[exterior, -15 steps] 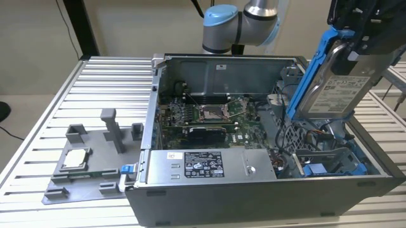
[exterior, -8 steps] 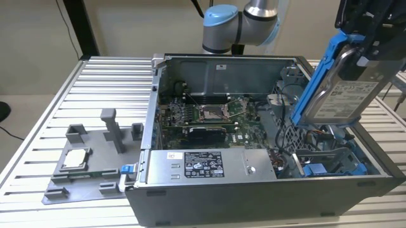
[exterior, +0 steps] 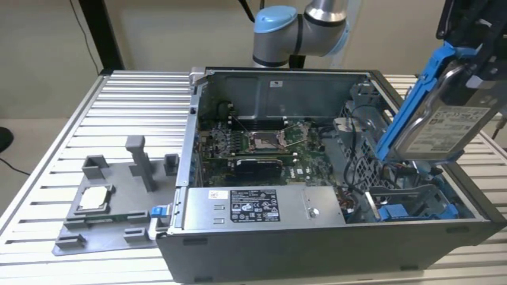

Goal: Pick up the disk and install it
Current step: 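Pick up the disk, then insert the disk into the insertion slot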

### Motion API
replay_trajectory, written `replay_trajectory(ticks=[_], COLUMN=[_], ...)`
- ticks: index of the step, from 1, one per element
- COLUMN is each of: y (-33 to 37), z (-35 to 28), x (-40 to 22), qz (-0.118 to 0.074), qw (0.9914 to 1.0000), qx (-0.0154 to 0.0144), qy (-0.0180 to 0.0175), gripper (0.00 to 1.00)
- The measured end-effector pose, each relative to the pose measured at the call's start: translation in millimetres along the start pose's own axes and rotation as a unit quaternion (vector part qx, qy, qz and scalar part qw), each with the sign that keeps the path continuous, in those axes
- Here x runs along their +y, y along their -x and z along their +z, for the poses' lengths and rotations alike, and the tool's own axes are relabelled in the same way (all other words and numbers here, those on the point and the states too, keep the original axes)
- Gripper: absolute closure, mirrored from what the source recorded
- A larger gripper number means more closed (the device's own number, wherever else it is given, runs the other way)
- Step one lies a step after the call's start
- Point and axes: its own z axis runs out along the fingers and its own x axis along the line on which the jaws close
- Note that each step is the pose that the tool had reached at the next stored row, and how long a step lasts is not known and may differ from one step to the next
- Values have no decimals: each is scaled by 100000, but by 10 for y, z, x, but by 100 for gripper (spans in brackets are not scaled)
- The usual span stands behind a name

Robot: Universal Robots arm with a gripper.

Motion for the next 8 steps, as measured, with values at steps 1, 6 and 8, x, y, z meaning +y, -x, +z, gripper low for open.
replay_trajectory(ticks=[1,6,8], y=[-16,-120,-147], z=[-1,-3,-2], x=[-19,-54,-55], qz=[0,3,-72], qw=[100000,100000,100000], qx=[5,0,9], qy=[55,141,143], gripper=[100,100,100])
